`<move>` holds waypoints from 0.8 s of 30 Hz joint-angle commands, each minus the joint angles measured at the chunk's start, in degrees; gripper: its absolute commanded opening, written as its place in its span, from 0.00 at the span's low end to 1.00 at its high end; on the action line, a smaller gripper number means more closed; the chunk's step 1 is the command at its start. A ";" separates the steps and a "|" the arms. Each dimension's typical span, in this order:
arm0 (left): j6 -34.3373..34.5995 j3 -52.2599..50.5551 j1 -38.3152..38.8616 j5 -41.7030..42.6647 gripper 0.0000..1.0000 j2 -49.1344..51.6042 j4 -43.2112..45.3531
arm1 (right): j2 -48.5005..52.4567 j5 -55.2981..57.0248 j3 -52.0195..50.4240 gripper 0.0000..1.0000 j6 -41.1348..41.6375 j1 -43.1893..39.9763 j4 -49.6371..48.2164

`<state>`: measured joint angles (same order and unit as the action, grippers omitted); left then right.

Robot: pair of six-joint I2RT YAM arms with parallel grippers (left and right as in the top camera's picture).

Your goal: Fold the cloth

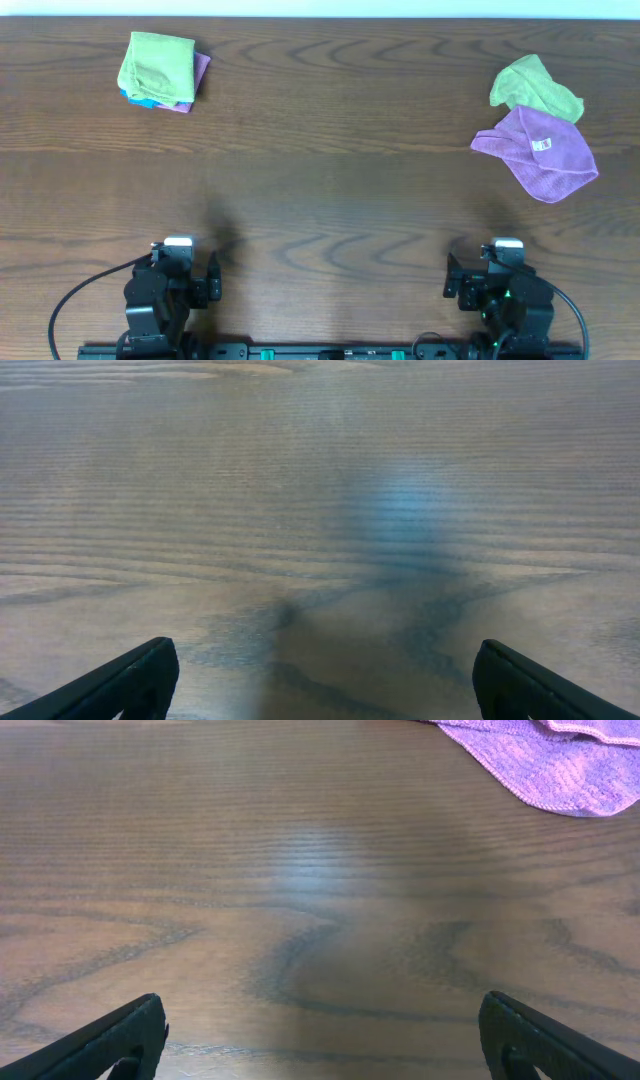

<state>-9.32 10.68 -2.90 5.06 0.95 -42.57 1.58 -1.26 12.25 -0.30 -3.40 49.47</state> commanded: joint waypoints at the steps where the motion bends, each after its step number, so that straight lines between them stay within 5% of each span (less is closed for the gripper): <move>1: -0.96 -1.25 -0.24 -1.01 0.95 -0.48 -0.50 | -0.55 0.61 -0.85 0.99 -0.63 -0.70 0.22; 9: -0.96 -1.25 -0.24 -1.01 0.95 -0.48 -0.50 | 2.99 1.20 -0.24 0.99 0.28 -0.72 -0.04; 13: -0.96 -1.25 -0.24 -1.01 0.95 -0.48 -0.50 | 10.88 5.33 5.16 0.99 10.27 -0.76 -3.08; 24: -0.96 -1.25 -0.24 -1.01 0.95 -0.48 -0.50 | 42.75 16.35 34.25 0.99 14.05 -0.81 -4.02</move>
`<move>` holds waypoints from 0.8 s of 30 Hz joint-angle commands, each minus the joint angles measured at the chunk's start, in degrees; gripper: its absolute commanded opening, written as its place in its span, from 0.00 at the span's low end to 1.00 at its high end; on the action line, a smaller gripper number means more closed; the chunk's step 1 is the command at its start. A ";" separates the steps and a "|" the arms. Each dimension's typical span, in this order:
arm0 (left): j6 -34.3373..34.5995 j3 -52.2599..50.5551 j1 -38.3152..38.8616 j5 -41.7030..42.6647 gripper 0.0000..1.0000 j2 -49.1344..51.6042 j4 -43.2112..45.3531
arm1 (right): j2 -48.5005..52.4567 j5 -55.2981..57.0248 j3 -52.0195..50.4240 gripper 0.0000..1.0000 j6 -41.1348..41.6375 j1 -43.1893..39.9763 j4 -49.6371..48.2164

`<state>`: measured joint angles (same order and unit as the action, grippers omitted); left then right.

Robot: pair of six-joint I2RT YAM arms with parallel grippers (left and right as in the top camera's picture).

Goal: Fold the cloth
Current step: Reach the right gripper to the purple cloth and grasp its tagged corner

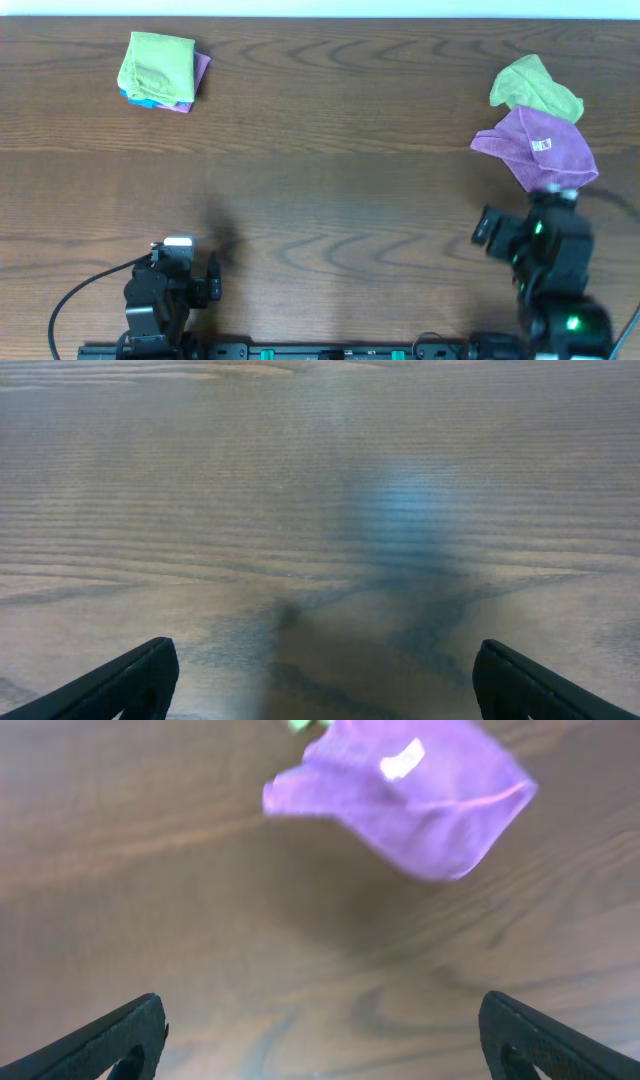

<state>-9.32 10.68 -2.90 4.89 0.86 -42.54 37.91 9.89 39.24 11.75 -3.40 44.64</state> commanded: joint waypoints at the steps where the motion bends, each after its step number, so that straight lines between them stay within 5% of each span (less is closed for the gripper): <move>1: -0.96 -1.25 -0.24 -0.83 0.95 -0.39 -0.52 | 9.11 6.01 10.14 0.99 2.01 -0.81 1.60; 11: -0.96 -1.25 -0.24 -0.83 0.95 -0.39 -0.52 | 35.93 12.55 36.15 0.99 9.27 -4.74 11.98; 24: -0.96 -1.25 -0.24 -0.83 0.95 -0.39 -0.52 | 57.00 9.66 38.86 0.99 7.23 -13.49 2.49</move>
<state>-9.32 10.66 -2.90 4.47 0.84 -42.52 92.36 19.66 77.10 18.98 -16.38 47.18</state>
